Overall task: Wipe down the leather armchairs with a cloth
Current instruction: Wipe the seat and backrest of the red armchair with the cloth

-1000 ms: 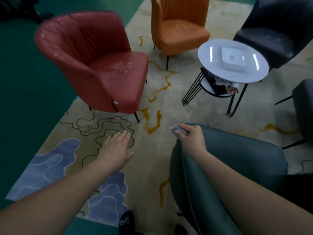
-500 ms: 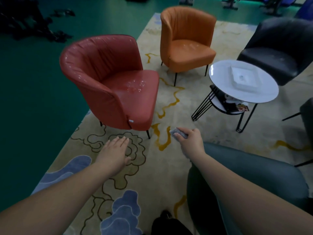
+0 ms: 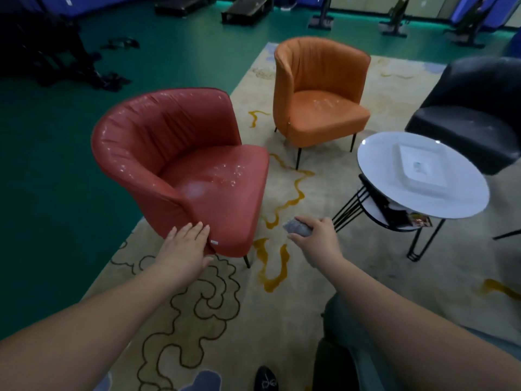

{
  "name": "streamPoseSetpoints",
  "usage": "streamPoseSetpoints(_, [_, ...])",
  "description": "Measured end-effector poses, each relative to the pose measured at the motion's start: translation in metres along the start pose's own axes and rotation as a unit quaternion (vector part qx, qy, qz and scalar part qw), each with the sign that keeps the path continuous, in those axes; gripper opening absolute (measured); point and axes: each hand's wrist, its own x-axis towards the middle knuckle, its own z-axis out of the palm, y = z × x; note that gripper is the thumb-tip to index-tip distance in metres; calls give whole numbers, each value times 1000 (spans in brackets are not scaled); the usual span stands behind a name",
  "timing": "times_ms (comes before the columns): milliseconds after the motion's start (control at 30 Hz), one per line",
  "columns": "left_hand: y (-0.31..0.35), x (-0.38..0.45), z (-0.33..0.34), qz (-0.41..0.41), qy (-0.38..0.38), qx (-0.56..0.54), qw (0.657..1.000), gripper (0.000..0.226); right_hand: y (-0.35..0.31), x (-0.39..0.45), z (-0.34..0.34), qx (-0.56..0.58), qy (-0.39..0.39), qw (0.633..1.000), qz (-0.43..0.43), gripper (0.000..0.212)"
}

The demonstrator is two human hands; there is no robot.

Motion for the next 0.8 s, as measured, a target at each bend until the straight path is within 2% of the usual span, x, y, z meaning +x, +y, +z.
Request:
streamPoseSetpoints(200, [-1,56,-18,-6,6,-14,1000,77,-6,62,-8,-42,-8,999,-27,39])
streamPoseSetpoints(433, [-16,125,-24,-14,-8,-30,999,78,-16,131,13,-47,-21,999,-17,33])
streamPoseSetpoints(800, [-90,262,-30,-31,-33,-42,998,79,-61,292,50,-78,-31,996,-18,31])
